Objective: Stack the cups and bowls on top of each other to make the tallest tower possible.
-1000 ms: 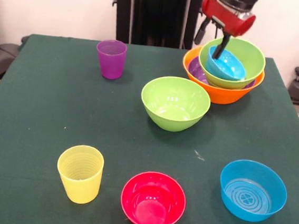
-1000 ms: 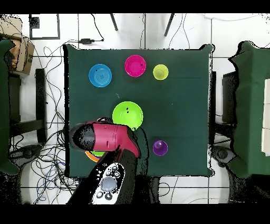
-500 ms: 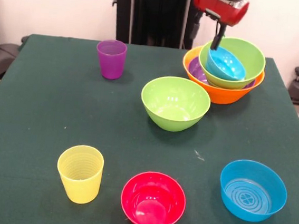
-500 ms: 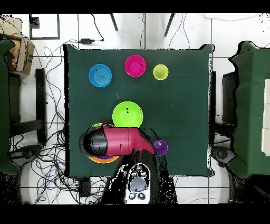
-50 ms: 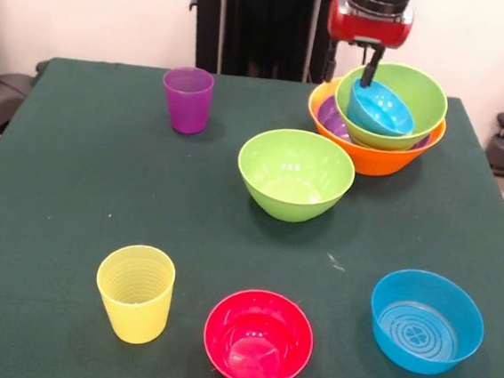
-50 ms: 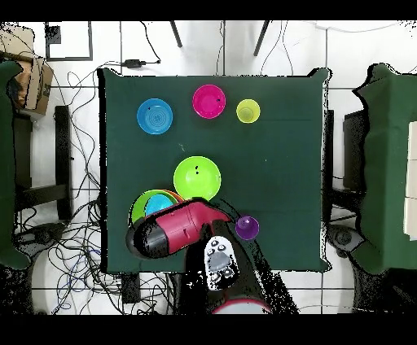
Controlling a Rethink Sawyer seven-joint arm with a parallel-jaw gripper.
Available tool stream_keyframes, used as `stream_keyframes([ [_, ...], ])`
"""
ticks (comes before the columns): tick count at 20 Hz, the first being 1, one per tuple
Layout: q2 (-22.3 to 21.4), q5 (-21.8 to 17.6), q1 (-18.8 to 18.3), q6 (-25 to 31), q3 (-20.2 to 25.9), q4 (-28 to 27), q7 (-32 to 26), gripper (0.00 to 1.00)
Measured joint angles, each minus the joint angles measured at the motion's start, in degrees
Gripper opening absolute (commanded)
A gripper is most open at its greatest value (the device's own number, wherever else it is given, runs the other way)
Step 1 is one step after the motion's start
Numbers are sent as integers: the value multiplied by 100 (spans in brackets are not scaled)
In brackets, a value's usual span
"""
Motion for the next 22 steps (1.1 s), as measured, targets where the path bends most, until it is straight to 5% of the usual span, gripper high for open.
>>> stream_keyframes([
  [8, 479, -933, -358, -23, 790, 28, -351, 100],
  [22, 1286, -1424, -854, 0, 1766, 28, -351, 100],
])
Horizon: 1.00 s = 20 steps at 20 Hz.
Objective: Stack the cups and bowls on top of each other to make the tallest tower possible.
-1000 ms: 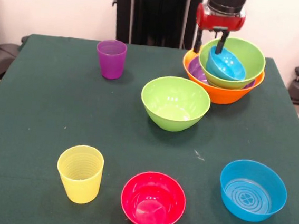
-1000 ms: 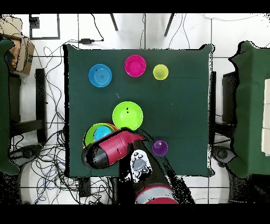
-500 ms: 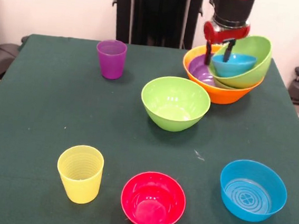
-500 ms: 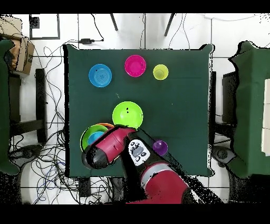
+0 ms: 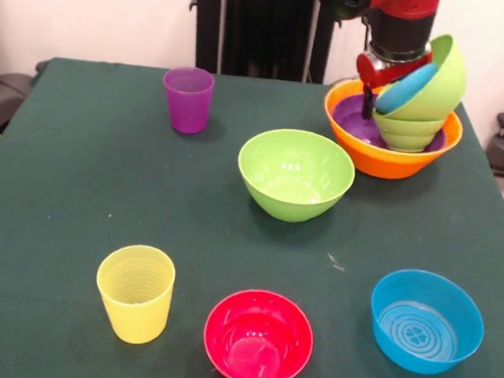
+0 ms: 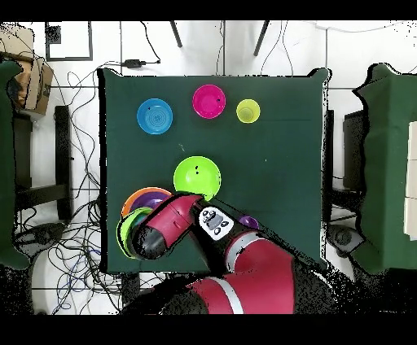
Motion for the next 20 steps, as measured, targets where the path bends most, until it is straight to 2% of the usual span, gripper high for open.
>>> stream_keyframes([
  [9, -21, 12, -31, 30, 445, 3, 0, 100],
  [13, -193, 218, -172, 191, 843, 84, 0, 100],
  [16, -403, 520, -332, 390, 1144, 209, 0, 100],
  [17, -622, 822, -488, 617, 1413, 324, 0, 100],
  [20, -880, 1166, -656, 877, 1696, 424, 0, 100],
])
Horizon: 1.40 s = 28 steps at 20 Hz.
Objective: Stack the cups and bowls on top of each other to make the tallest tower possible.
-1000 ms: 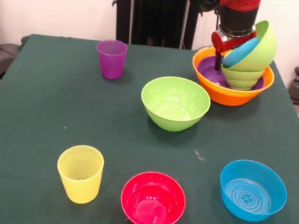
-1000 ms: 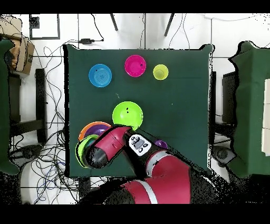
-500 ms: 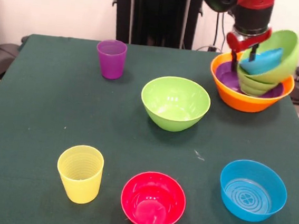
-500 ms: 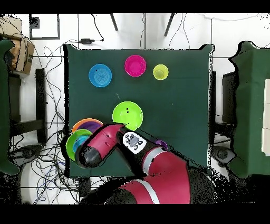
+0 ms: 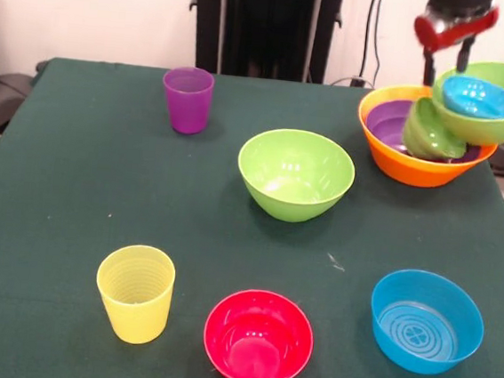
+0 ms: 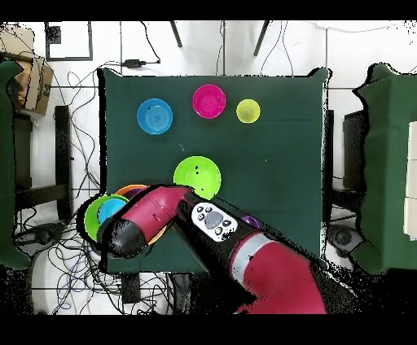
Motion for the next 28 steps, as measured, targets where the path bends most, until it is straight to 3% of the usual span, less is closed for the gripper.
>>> stream_keyframes([
  [6, -882, 1016, -453, 983, 845, 98, 0, 100],
  [9, -1125, 1206, -526, 1311, 1082, 93, 0, 100],
  [17, -1283, 1247, -522, 1653, 1403, 82, 0, 100],
  [28, -1280, 1237, -375, 1671, 1432, -33, 0, 100],
])
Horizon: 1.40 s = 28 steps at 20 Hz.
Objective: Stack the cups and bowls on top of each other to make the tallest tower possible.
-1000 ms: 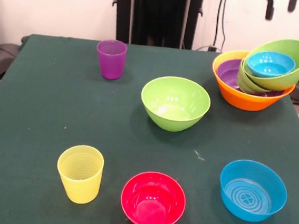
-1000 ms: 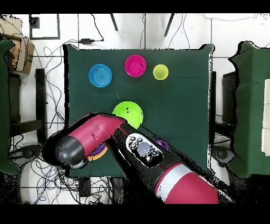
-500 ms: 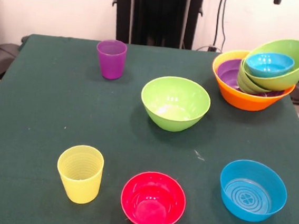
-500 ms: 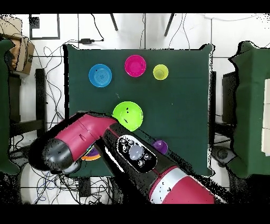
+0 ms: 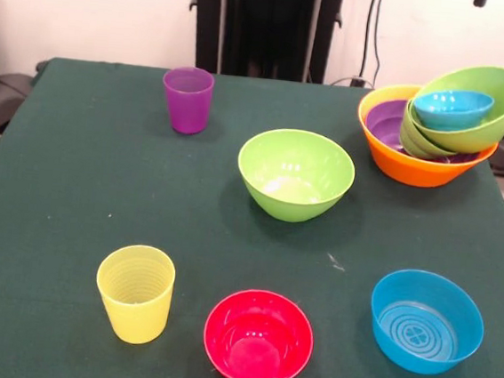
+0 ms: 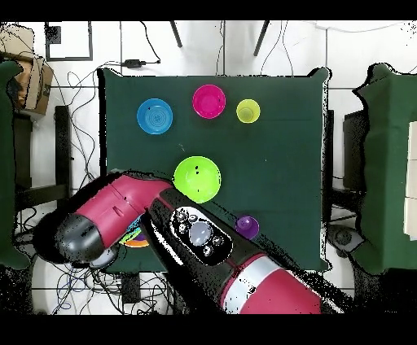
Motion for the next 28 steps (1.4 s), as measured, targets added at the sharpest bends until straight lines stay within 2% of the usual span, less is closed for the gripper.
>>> stream_keyframes([
  [8, 115, -19, 263, 1, -157, -197, 0, 100],
  [14, 366, -61, 475, 2, -472, -707, 0, 100],
  [28, 1388, -562, 623, 322, -1196, -2573, 0, 100],
])
